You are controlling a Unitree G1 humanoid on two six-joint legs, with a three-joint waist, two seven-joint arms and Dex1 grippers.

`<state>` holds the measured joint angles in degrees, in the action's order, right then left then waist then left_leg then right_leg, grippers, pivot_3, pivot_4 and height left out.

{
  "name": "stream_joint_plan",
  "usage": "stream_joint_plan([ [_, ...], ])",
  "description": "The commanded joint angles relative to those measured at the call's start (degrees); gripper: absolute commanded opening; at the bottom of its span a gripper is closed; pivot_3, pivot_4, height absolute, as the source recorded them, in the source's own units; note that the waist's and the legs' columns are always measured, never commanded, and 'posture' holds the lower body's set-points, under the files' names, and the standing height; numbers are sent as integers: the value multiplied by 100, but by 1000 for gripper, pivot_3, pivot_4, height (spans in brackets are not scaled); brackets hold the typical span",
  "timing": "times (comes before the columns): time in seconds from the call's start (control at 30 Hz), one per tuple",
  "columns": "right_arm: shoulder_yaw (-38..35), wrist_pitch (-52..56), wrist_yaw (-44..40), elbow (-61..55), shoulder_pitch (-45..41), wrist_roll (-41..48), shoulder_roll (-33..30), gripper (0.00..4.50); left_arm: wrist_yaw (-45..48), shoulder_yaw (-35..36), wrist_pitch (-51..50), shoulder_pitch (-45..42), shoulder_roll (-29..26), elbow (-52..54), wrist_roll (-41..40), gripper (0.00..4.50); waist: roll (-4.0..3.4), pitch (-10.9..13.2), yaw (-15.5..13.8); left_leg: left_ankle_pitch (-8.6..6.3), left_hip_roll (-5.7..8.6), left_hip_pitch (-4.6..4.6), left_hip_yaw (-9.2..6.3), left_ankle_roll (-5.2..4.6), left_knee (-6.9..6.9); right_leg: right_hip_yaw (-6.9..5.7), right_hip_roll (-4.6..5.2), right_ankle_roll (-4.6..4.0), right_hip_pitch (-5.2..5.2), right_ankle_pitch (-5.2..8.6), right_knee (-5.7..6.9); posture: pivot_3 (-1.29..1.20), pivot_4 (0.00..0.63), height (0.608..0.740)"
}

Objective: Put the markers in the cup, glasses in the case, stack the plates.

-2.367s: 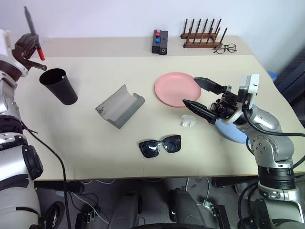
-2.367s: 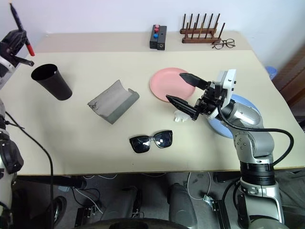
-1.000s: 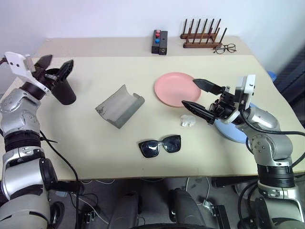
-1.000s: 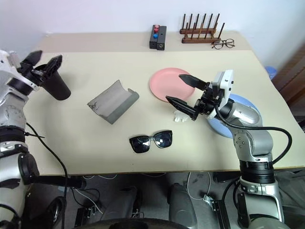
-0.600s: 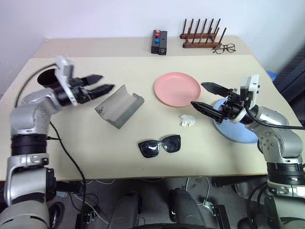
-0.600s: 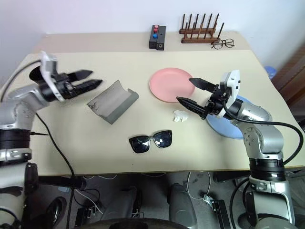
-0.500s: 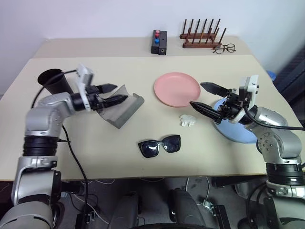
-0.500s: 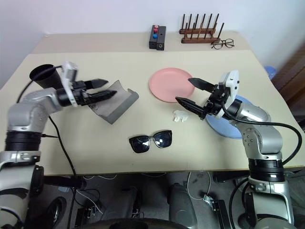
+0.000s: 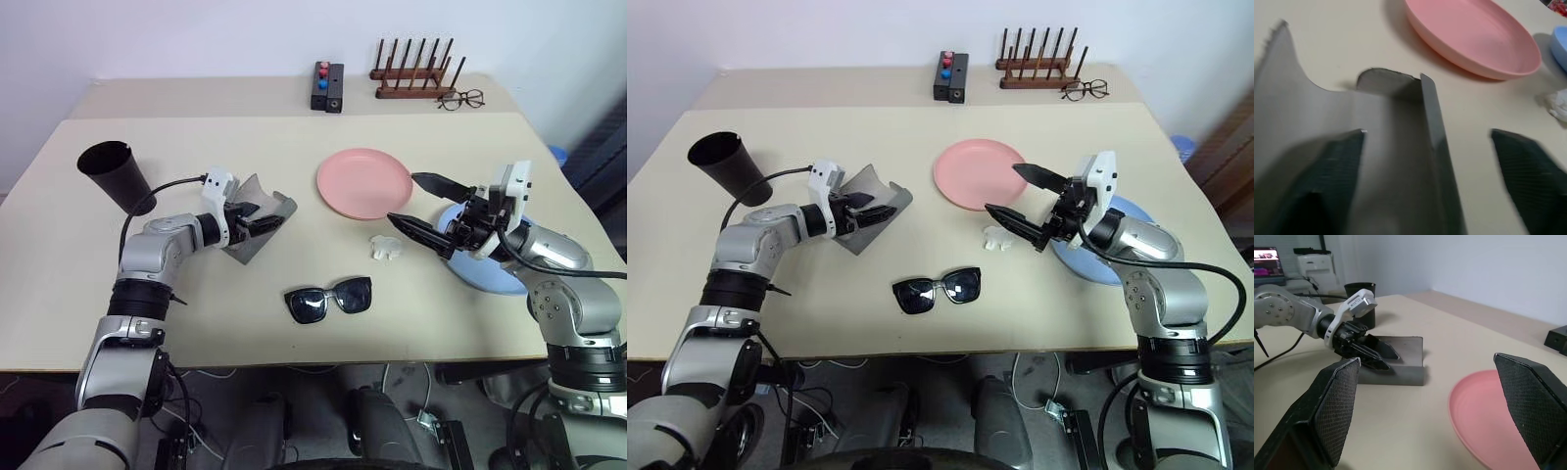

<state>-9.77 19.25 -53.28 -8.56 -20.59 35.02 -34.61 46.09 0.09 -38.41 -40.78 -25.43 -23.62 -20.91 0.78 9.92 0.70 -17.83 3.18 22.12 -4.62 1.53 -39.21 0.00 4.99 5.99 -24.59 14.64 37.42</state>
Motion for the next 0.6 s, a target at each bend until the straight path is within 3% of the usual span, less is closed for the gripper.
stream_joint_plan([
  [0.03, -81, -131, 4, -173, -57, 13, 21, 4500, 51, -61, -265, 25, -20, 373, -40, 2193, 0, 0, 1, 0, 0, 0, 0, 0, 0, 0, 0, 0, 0, 0, 0, 0, 150, 740],
  [0.27, -46, -205, 2, -107, -94, -56, 41, 4500, -23, -17, -544, 9, -72, 453, -40, 2193, 0, 0, -1, 1, 0, 0, 0, 1, 0, 0, 1, 0, 0, 0, 0, 0, 150, 740],
  [0.37, -42, -222, 2, -92, -107, -67, 55, 4500, -40, 58, -714, -5, -63, 441, -112, 1315, 0, 0, -1, 1, 0, 0, 0, 2, 0, 0, 0, 0, 0, 0, 0, 0, 150, 740],
  [0.43, -42, -222, -9, -87, -110, -74, 61, 4500, -93, 87, -675, -29, -50, 405, -78, 306, 0, 0, -3, 1, 0, 0, 0, 2, 0, 0, 0, 0, 0, 0, 0, 0, 150, 740],
  [0.47, -35, -222, -13, -87, -110, -82, 64, 4500, -114, 106, -666, -39, -40, 373, -78, 36, 0, 0, -3, 1, 0, 0, 0, 2, 0, 0, 1, 0, 0, 0, 0, 0, 150, 740],
  [0.6, -33, -211, -19, -90, -108, -84, 63, 4500, -37, 39, -608, -8, -90, 441, -61, 36, -1, 0, 0, 2, 0, -2, 0, 4, 0, 0, 1, 0, 1, 0, 1, 0, 150, 740],
])
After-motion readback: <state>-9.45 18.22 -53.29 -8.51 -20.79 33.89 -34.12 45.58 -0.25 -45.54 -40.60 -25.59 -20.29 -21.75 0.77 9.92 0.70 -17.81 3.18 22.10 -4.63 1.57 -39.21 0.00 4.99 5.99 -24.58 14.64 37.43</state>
